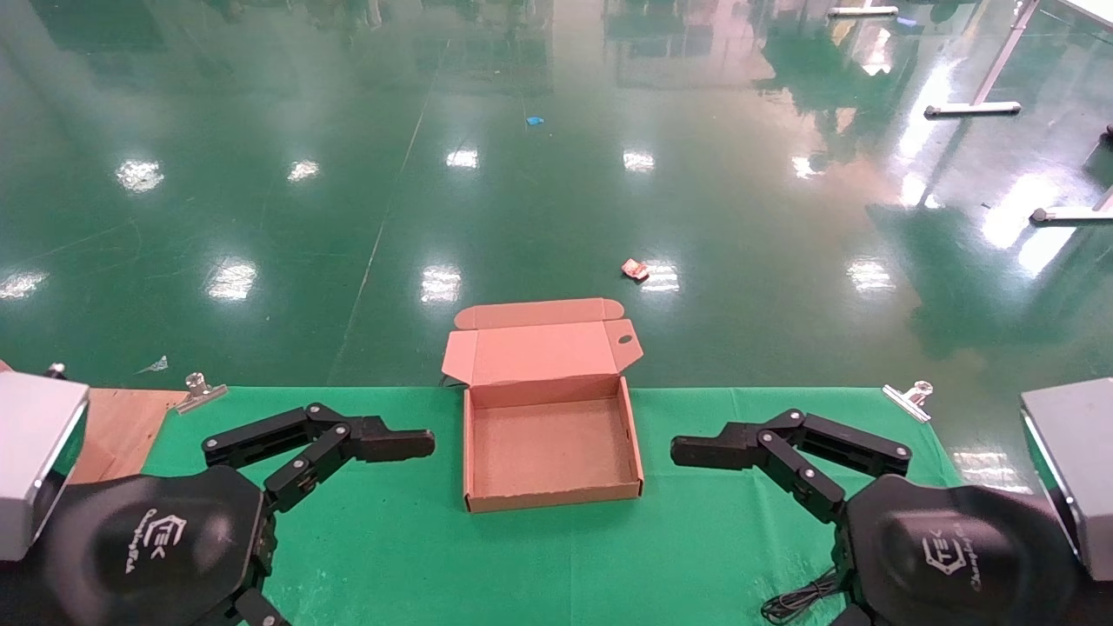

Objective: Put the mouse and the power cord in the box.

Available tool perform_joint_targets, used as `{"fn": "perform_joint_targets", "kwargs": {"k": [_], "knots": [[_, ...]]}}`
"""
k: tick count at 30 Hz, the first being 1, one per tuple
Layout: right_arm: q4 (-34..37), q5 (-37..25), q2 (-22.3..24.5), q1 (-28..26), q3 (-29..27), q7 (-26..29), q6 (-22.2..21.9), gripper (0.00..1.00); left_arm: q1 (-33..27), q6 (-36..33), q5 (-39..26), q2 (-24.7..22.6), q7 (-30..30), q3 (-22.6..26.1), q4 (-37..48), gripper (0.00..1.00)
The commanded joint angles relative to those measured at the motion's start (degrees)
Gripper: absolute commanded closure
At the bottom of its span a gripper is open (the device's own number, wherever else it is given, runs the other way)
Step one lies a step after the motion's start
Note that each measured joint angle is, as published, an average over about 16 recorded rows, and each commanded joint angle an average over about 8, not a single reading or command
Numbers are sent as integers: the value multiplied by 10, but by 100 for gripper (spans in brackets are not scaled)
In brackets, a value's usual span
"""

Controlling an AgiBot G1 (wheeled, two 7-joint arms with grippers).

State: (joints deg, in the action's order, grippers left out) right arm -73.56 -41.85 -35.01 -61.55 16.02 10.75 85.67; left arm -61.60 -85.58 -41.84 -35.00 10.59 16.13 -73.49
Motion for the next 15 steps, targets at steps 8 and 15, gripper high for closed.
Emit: {"fn": "perform_joint_targets", "kwargs": {"k": [8,15], "knots": [[0,0,0,0,0,0,0,0,0,0,0,0,0,0,0,0],[0,0,0,0,0,0,0,0,0,0,0,0,0,0,0,0]]}}
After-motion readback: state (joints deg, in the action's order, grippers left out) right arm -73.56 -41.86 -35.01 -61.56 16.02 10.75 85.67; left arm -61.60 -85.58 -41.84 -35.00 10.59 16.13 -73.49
